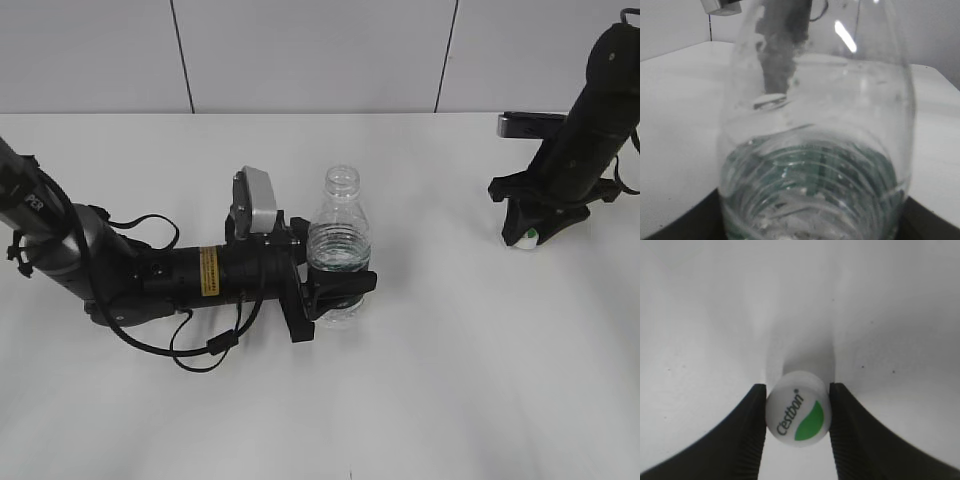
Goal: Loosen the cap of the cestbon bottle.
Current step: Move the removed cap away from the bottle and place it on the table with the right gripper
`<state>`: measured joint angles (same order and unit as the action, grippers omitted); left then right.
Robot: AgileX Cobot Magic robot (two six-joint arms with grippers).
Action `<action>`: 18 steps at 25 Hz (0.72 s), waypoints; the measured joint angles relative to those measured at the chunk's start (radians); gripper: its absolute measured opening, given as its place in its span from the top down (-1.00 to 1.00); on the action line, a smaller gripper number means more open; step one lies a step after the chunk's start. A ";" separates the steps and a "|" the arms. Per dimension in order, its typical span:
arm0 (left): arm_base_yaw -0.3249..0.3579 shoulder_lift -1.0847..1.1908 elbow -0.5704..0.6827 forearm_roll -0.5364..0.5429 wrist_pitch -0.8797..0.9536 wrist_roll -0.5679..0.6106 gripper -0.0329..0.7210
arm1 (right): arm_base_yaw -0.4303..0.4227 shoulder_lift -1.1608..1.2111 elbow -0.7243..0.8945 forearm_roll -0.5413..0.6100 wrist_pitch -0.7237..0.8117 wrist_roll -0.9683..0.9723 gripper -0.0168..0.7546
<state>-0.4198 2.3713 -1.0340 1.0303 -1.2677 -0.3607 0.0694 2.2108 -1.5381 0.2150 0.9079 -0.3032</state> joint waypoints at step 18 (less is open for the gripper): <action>0.000 0.000 0.000 0.000 0.000 0.000 -0.17 | 0.001 0.017 0.000 -0.046 -0.030 -0.007 0.05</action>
<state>-0.4198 2.3713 -1.0340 1.0303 -1.2677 -0.3607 0.0705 2.2279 -1.5381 0.1691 0.8782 -0.3104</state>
